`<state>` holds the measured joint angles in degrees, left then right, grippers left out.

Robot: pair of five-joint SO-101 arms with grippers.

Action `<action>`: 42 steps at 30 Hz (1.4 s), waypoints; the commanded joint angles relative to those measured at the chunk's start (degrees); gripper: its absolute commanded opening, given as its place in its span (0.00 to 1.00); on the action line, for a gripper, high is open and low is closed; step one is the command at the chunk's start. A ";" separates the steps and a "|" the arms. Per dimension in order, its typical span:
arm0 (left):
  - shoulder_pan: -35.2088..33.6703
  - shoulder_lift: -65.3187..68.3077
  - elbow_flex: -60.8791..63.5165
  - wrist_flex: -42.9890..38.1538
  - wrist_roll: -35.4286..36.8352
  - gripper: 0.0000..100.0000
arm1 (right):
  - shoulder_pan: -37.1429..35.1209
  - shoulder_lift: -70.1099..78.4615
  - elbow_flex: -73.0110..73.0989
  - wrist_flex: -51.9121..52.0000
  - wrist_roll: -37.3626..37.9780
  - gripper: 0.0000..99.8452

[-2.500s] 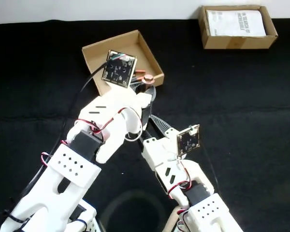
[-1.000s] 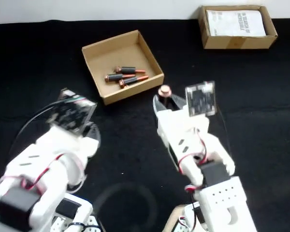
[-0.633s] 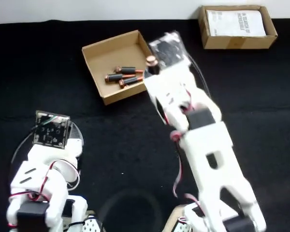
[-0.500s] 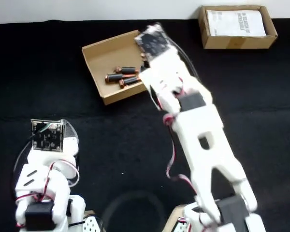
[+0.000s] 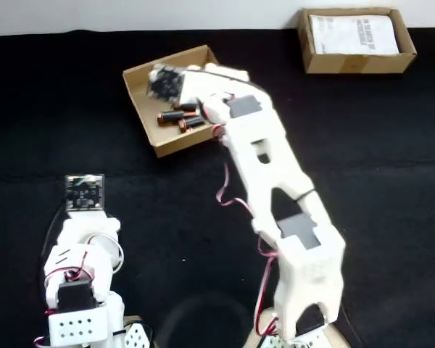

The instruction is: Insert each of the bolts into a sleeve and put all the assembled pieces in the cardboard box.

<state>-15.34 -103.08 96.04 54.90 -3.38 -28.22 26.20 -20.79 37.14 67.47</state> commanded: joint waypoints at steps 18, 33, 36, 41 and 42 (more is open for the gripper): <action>-1.71 -0.48 1.10 -2.29 -0.18 0.01 | -4.79 12.62 -10.68 13.23 4.13 0.21; -1.71 -0.40 1.10 -2.29 -0.09 0.01 | -4.88 -20.09 -10.51 35.56 -24.70 0.06; -1.71 -0.40 1.10 -2.29 -0.09 0.01 | -4.79 -28.44 -10.42 40.22 -33.85 0.00; -1.71 -0.40 1.10 -2.29 -0.09 0.01 | -3.91 -41.01 -10.07 48.22 -44.13 0.01; -1.71 -0.40 1.10 -2.29 -0.09 0.01 | -3.91 -42.95 -9.98 49.71 -45.80 0.01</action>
<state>-16.66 -103.08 96.22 53.76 -3.38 -32.79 -9.05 -30.11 83.56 26.68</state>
